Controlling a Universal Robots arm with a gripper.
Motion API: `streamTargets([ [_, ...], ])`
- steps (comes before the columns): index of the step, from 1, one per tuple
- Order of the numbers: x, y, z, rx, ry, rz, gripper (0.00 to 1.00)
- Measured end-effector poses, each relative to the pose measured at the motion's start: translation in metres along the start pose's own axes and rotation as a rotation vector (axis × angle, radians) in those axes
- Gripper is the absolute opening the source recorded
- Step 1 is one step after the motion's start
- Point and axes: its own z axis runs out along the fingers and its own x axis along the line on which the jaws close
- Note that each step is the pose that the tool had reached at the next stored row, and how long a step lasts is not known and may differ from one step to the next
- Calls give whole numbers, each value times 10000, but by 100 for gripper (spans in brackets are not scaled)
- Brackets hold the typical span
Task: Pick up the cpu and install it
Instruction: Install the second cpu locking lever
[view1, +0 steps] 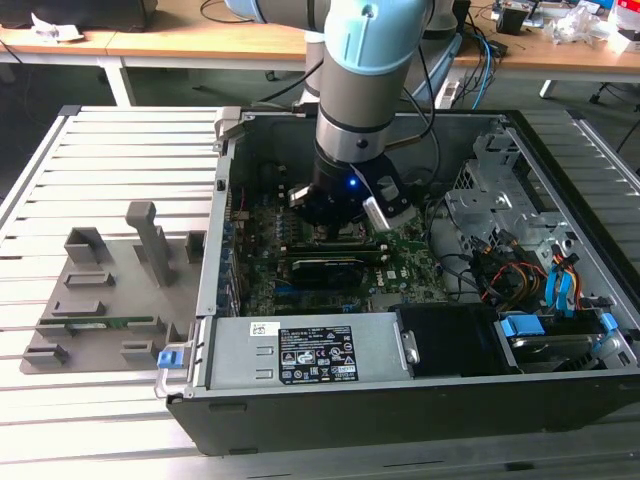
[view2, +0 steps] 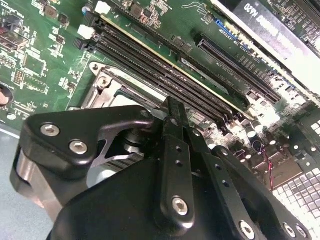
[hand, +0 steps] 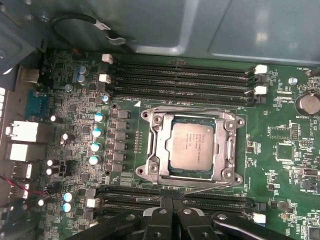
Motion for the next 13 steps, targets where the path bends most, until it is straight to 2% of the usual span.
streamTargets([
  [9, 74, -5, 80, 1, 1, 0, 11],
  [13, 142, -4, 120, -6, 0, -1, 11],
])
